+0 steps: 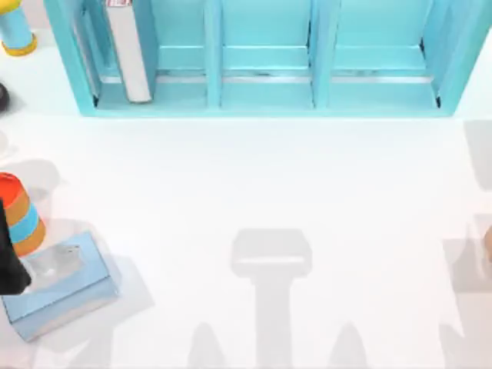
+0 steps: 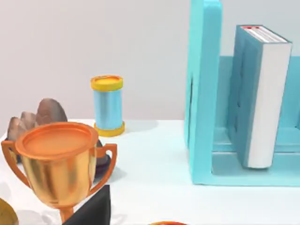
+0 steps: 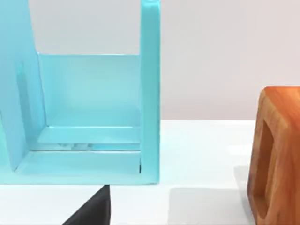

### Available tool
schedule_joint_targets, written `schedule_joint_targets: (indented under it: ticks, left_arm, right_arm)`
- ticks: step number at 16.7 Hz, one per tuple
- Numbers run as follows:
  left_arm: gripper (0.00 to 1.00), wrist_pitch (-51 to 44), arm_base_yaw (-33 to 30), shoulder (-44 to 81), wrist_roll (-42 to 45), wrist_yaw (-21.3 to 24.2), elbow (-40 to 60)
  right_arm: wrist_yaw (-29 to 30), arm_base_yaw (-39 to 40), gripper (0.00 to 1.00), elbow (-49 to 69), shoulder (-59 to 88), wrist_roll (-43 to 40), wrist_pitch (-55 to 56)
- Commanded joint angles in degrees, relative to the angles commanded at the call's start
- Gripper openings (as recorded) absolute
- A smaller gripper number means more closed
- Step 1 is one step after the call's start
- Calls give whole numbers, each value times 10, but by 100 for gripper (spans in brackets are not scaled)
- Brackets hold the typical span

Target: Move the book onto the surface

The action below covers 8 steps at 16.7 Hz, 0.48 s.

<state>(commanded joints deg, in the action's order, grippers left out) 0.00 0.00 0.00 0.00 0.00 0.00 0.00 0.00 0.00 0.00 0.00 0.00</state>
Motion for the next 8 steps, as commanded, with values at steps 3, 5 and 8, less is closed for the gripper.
schedule_joint_targets:
  ticks: [3, 5, 8]
  left_arm:
    - [100, 3, -2, 5, 0, -1, 3]
    - [100, 21, -9, 30, 1, -4, 17]
    - [100, 76, -25, 109, 2, -14, 54]
  right_arm:
    - [0, 0, 100, 0, 0, 0, 0]
    - [0, 0, 100, 0, 0, 0, 0]
    - [0, 0, 100, 0, 0, 0, 0]
